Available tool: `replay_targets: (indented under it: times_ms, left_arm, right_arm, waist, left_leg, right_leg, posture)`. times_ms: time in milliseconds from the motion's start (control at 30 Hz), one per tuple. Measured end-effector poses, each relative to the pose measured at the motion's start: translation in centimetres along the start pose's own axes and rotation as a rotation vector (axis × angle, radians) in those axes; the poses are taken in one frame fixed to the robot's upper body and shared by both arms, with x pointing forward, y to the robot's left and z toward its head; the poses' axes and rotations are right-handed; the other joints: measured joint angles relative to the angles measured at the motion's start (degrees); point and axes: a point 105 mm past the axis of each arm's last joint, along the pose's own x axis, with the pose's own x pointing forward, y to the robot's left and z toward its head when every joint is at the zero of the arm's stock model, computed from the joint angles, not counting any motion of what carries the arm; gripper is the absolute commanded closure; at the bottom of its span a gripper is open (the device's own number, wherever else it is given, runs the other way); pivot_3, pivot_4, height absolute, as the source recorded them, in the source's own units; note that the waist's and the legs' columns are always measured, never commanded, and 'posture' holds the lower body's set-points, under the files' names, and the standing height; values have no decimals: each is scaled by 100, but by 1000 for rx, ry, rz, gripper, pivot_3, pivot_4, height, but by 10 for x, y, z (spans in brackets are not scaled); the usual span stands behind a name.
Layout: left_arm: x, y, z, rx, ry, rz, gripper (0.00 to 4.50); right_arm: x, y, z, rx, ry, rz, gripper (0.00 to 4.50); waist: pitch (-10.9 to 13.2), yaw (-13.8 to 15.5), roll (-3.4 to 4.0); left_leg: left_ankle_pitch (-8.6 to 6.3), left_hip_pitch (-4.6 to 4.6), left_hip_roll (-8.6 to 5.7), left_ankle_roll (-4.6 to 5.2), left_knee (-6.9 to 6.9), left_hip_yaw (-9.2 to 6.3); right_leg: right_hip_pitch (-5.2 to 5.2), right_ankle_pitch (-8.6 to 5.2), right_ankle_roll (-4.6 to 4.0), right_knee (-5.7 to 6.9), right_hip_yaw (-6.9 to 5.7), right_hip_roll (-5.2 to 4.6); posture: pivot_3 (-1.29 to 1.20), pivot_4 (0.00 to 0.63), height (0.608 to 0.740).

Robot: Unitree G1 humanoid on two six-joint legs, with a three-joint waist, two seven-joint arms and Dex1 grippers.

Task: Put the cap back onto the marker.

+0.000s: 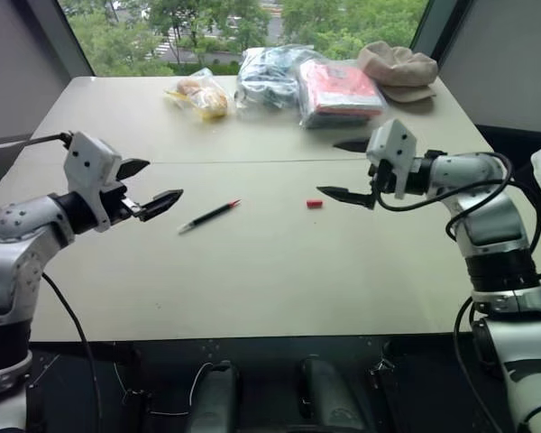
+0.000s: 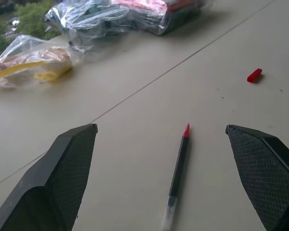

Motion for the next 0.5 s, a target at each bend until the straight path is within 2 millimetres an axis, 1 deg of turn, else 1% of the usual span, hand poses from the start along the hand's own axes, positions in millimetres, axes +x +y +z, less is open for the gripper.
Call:
replay_targets:
  times_ms: [133,233,300,367,500]
  left_arm:
    - [14,14,-18,-39,-3,-14,24]
    - [29,22,-36,-47,23,-37,24]
    - [36,20,-46,-43,44,-83,24]
    - [47,16,-51,-37,58,-148,24]
    - [56,10,-52,-8,67,-246,24]
  right_arm:
    - [10,5,4,54,-60,-29,0]
    - [17,8,16,100,-129,-60,0]
    - [18,12,22,129,-169,-83,0]
    - [19,17,24,160,-186,-99,0]
    - [20,26,20,199,-184,-118,0]
  waist:
    - [0,10,0]
    - [0,16,0]
    - [0,16,0]
    - [-1,31,-2]
    - [-1,13,-2]
  left_leg:
    - [0,0,-2,0,1,2]
    - [0,-4,-2,0,2,1]
    - [0,-7,-2,0,2,0]
    - [0,-12,-3,0,3,-4]
    - [0,-12,-3,0,3,-3]
  right_leg:
    - [0,0,0,2,-1,0]
    - [-2,1,1,1,-2,0]
    - [-4,3,5,2,-3,-1]
    - [-4,4,5,2,-9,-2]
    - [-6,4,6,3,-9,-2]
  posture:
    - [0,150,740]
    - [0,150,740]
    - [0,150,740]
    - [0,150,740]
    - [0,150,740]
